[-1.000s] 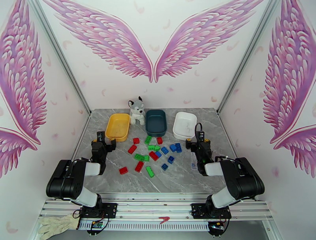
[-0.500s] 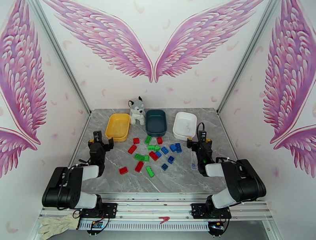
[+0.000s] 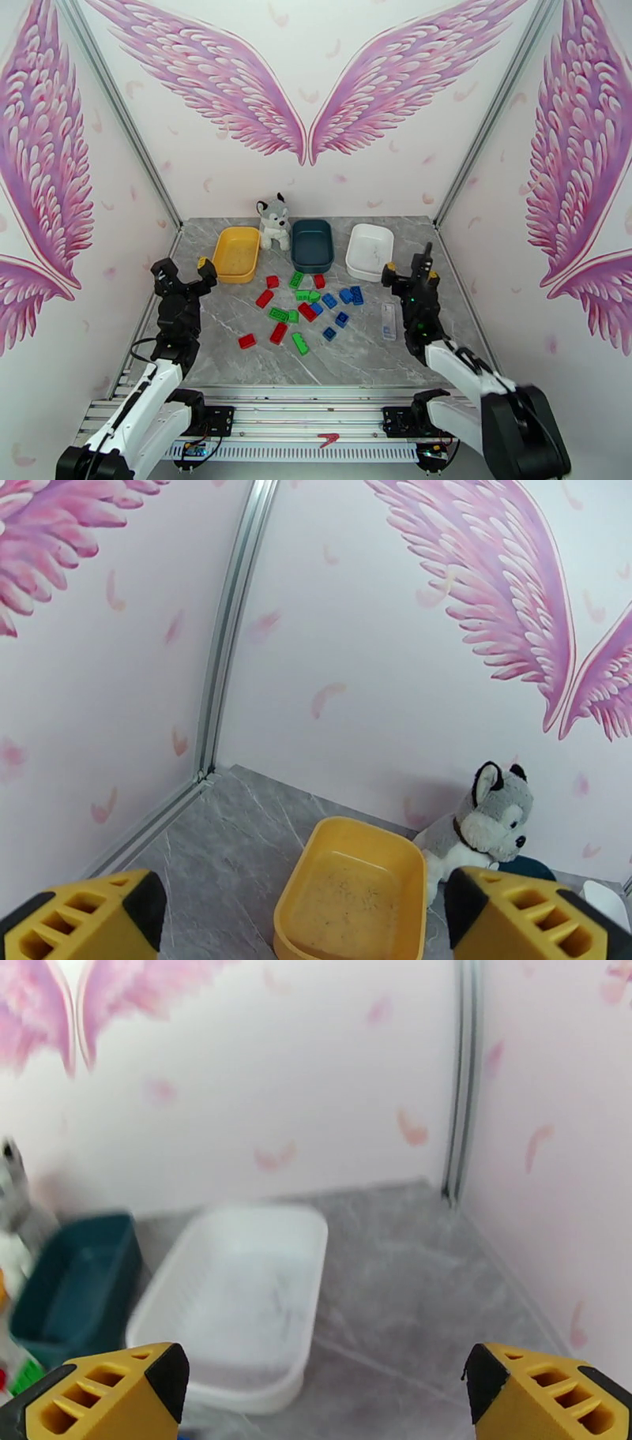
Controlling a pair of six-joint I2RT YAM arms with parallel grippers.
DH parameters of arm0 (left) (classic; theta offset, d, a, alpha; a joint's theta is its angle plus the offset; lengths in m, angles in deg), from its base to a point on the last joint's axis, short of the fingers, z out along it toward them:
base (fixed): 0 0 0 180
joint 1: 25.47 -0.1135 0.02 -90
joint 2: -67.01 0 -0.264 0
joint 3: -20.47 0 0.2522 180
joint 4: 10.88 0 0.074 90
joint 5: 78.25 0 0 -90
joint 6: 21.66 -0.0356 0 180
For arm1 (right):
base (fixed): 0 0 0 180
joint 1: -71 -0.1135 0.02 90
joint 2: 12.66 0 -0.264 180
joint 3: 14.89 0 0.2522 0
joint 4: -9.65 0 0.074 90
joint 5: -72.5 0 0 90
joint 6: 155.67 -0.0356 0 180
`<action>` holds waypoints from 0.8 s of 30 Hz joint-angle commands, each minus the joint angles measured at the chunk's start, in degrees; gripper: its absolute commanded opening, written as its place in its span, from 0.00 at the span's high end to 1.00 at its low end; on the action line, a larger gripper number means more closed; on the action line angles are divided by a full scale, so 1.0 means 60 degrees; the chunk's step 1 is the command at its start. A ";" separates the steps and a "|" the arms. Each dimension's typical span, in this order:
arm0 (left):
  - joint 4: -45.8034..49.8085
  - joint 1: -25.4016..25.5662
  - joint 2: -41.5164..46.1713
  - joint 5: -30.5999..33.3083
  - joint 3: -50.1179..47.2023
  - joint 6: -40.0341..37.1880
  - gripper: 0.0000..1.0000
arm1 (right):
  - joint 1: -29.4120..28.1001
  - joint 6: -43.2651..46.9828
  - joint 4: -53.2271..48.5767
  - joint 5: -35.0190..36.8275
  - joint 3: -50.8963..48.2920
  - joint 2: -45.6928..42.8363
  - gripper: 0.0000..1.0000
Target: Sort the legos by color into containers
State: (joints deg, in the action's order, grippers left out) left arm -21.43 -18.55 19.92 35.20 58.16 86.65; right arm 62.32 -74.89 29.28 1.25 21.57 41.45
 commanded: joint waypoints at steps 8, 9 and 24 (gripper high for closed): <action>0.2304 0.0102 0.0634 -0.3117 0.1114 0.3107 0.01 | -0.0059 -0.3489 -0.6510 -0.4568 0.2662 -0.0968 0.01; 0.2677 0.0207 0.0620 -0.3434 0.1205 0.3275 0.01 | -0.0111 -0.3517 -0.7234 -0.5280 0.3079 -0.0526 0.01; 0.4031 0.2464 0.1066 -0.3874 0.0071 0.2455 0.01 | -0.4427 -0.1742 -0.8339 -0.5510 0.3559 0.3001 0.12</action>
State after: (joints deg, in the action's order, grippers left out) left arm 4.31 -4.45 25.67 14.06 61.61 101.70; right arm 40.48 -88.29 -20.12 -34.47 39.51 55.57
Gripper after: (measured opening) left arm 0.987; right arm 0.905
